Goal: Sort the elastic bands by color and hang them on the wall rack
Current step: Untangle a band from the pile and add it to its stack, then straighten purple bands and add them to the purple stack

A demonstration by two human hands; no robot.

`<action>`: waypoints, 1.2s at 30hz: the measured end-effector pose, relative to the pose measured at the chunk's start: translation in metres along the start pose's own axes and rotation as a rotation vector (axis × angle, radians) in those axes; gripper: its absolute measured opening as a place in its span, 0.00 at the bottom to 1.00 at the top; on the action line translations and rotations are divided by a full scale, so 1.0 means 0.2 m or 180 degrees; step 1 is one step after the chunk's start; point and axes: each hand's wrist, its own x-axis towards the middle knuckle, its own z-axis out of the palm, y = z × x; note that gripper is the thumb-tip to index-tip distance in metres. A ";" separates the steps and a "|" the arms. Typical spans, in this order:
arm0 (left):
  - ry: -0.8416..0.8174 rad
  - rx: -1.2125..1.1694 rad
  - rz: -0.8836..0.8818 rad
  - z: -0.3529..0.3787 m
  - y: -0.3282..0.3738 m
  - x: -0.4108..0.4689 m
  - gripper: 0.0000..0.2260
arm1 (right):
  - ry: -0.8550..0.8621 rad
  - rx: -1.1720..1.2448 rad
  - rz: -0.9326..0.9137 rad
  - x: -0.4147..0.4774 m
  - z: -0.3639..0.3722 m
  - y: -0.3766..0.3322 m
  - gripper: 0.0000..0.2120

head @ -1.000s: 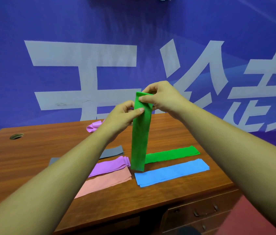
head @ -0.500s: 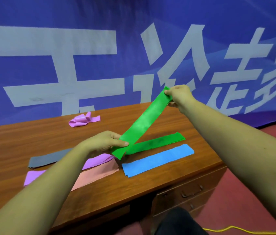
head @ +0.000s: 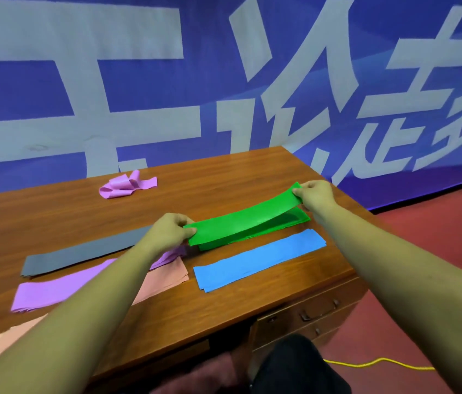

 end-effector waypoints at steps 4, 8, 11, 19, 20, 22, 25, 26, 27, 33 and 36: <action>0.0248 0.0719 0.0292 0.06 0.00 0.06 0.08 | 0.0128 -0.0522 -0.0076 0.08 0.03 0.13 0.18; 0.0366 0.0955 0.0384 0.12 -0.02 0.11 0.11 | 0.0130 -0.0800 -0.0199 0.12 0.04 0.20 0.15; 0.0301 0.1182 0.0375 0.14 -0.04 0.14 0.12 | 0.0034 -0.1053 -0.0239 0.15 0.05 0.25 0.07; 0.0252 0.2006 0.0716 0.19 -0.07 0.12 0.09 | 0.0138 -0.1491 -0.0497 0.15 0.08 0.31 0.02; 0.0364 0.2145 0.0923 0.19 -0.07 0.12 0.11 | 0.0172 -0.1639 -0.0548 0.15 0.08 0.31 0.02; 0.0419 0.2333 0.1456 0.19 -0.06 0.12 0.10 | 0.0324 -0.2170 -0.0909 0.13 0.08 0.32 0.10; -0.0035 0.2348 0.1606 0.19 -0.06 0.14 0.10 | -0.0099 -0.2202 -0.1748 0.05 0.14 0.25 0.12; -0.0181 0.2351 0.1521 0.19 -0.06 0.15 0.11 | -0.0473 -0.2076 -0.1914 0.02 0.18 0.22 0.10; -0.0276 0.2319 0.1453 0.19 -0.07 0.15 0.12 | -0.0832 -0.2035 -0.1997 -0.02 0.22 0.18 0.09; -0.0044 0.1673 0.1478 0.07 -0.09 0.17 0.06 | -0.1329 -0.2688 -0.2301 -0.16 0.42 0.04 0.09; 0.0485 0.1564 0.1259 -0.12 -0.14 0.22 0.03 | -0.1321 -0.2465 -0.2247 -0.15 0.59 -0.09 0.12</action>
